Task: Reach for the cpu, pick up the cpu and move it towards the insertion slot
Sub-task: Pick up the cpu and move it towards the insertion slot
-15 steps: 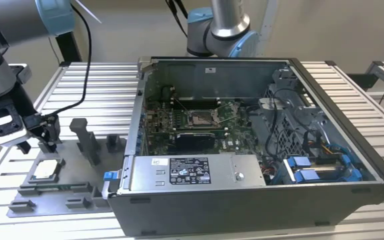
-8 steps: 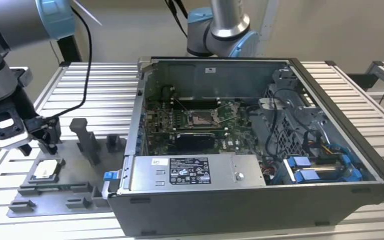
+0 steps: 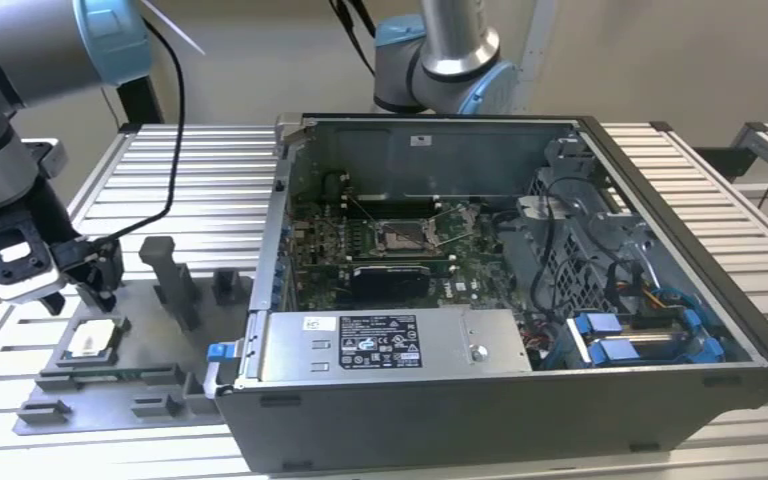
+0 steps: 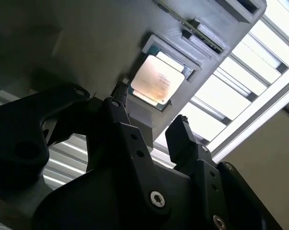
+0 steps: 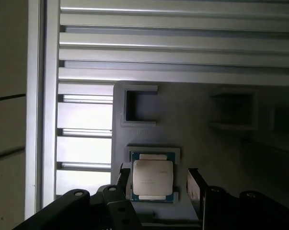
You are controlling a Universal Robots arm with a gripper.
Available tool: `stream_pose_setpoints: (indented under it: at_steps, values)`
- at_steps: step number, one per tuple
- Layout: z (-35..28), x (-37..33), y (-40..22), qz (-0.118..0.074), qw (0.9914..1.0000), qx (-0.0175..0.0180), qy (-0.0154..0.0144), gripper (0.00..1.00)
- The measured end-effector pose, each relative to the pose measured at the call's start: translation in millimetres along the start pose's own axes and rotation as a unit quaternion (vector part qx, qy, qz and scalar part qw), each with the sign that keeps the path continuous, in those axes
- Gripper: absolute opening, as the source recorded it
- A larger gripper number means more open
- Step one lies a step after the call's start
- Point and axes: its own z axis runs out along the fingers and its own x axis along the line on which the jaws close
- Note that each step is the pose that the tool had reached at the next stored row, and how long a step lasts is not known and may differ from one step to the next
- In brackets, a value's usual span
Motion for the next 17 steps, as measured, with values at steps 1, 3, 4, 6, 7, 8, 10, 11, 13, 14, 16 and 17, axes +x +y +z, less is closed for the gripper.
stream_pose_setpoints:
  at_steps: [1, 3, 4, 6, 7, 8, 10, 11, 13, 14, 16, 17]
  values:
    - [0.6, 0.0, -0.1, 0.0, 1.0, 0.0, 0.0, 1.0]
    - [1.7, 0.0, -0.3, 0.0, 1.0, 0.0, 0.0, 1.0]
    - [2.2, 0.0, -0.5, 0.0, 1.0, 0.0, 0.0, 1.0]
    - [3.3, 0.1, -0.7, 0.0, 1.0, 0.0, 0.0, 1.0]
    - [3.7, 0.0, -0.8, 0.0, 1.0, 0.0, 0.0, 1.0]
    - [4.2, 0.1, -0.8, 0.0, 1.0, 0.0, 0.0, 1.0]
    - [5.2, 0.1, -1.2, 0.0, 1.0, 0.0, 0.0, 1.0]
    - [5.7, 0.1, -1.4, 0.0, 1.0, 0.0, 0.0, 1.0]
    - [6.7, 0.3, -1.9, 0.0, 1.0, 0.0, 0.0, 1.0]
    - [7.1, 0.4, -2.2, 0.0, 1.0, 0.0, -0.0001, 1.0]
    - [8.1, 0.6, -2.8, 0.0, 1.0, 0.0, 0.0, 1.0]
    - [8.4, 0.7, -3.1, 0.0, 1.0, 0.0, 0.0, 1.0]
